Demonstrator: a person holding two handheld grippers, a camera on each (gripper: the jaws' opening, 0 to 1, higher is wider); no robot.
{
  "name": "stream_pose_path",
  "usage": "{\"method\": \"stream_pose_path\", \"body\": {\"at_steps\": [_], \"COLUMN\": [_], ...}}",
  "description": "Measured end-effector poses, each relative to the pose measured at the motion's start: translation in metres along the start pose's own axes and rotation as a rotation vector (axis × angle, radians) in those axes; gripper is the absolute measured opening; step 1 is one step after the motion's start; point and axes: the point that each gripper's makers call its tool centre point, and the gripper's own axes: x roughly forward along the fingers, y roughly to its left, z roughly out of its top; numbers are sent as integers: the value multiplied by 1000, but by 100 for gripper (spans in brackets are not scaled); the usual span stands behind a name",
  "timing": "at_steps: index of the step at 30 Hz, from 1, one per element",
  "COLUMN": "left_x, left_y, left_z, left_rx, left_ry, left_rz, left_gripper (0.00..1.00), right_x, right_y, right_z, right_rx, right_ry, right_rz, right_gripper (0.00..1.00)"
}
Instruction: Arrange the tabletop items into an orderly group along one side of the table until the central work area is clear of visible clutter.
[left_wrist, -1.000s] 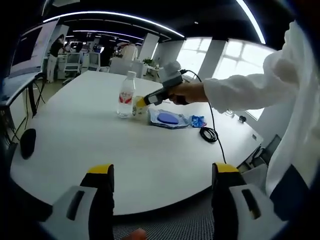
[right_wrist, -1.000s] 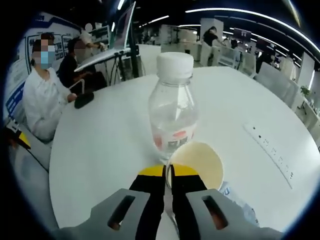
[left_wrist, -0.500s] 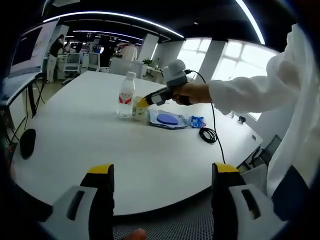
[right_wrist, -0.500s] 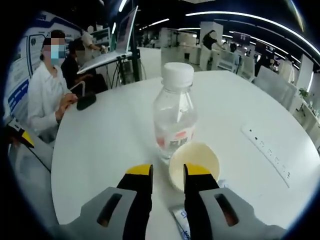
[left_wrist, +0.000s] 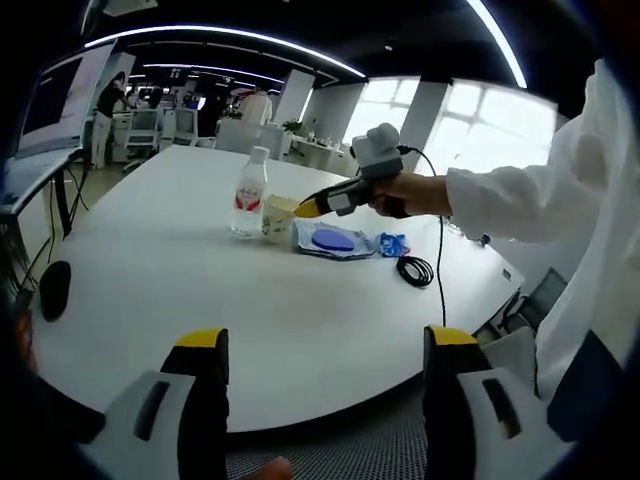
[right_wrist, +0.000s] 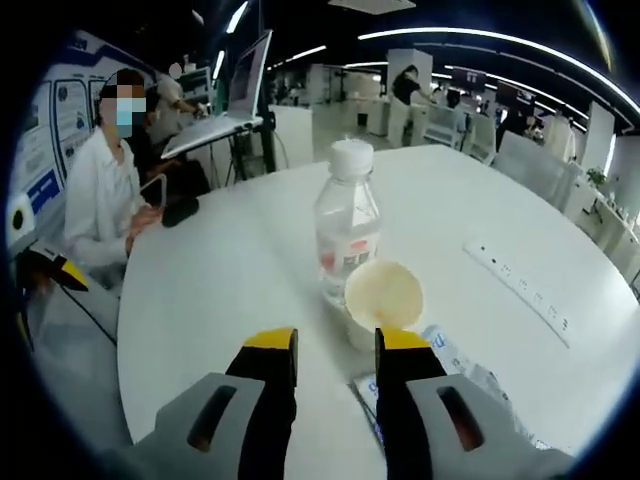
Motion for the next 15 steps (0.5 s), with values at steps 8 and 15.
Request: {"method": "stream_pose_path", "body": {"at_steps": [8,15], "left_x": [-1,-1], "left_y": [-5,-7], "left_z": [-2,-2], "left_rx": [28,33], "left_ry": [1,2], "left_rz": [-11,-14], "left_gripper": [81,81], "right_x": [-41,-77], "right_y": [0,-4], "right_z": [-13,-32], "right_rx": [40,88], "right_ry": [-39,-62], "right_rz": [-46,-105], "right_gripper": [30,31]}}
